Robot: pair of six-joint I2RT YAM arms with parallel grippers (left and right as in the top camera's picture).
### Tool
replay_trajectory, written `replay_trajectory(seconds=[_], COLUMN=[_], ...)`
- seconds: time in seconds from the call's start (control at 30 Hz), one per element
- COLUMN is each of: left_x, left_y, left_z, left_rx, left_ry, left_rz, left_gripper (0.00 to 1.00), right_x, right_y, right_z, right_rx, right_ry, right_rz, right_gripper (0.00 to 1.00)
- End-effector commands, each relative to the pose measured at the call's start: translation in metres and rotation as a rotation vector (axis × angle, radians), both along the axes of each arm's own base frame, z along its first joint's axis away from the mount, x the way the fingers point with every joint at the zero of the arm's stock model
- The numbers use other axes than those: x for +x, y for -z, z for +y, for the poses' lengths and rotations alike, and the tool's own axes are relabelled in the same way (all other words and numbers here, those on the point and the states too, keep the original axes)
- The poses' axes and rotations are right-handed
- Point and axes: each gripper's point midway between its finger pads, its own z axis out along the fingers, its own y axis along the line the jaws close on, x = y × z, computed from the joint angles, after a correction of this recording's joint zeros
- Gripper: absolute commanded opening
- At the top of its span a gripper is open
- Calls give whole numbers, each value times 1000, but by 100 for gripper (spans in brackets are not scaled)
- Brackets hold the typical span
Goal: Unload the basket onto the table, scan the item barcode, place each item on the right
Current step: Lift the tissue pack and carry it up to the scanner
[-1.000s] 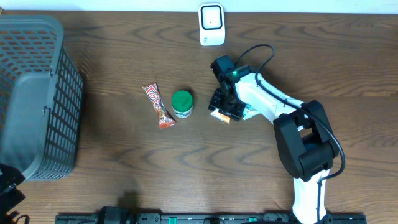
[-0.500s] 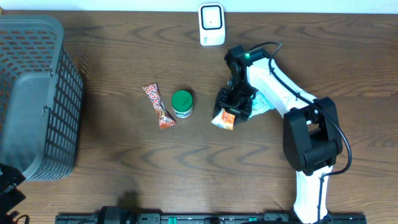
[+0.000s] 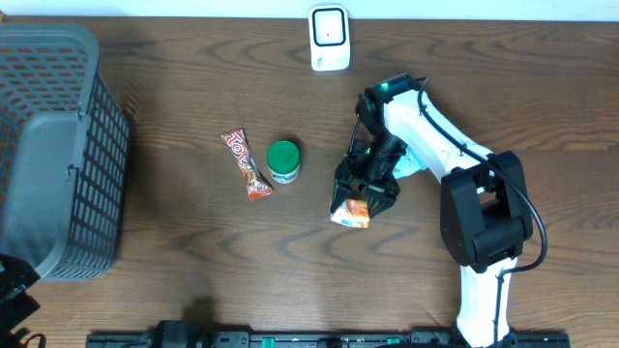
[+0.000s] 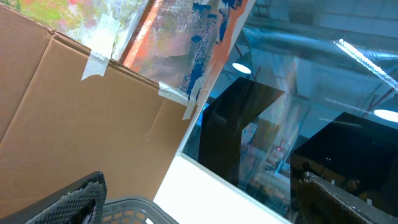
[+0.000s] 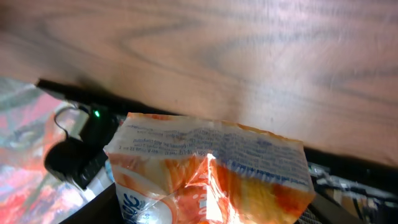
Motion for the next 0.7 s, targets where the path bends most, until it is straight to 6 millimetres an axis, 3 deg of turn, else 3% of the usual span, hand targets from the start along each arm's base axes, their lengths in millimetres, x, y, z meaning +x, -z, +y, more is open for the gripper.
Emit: replay_trajectory(seconds=[0.0,0.4,0.67], left_x=[0,0,-1], left_y=[0,0,0], left_z=[1,1,1], left_rx=[-8,-8,-8], left_ry=[-2,-3,-3], left_rz=[-8,-7,-8], left_gripper=[98,98,98], right_x=[-4,-5,15], right_y=[-6,-7,3], right_z=[7,9,15], right_rx=[59,63,87], right_ry=[-49,-53,-34], right_rz=[-10,-10,-99], right_gripper=[63,63,60])
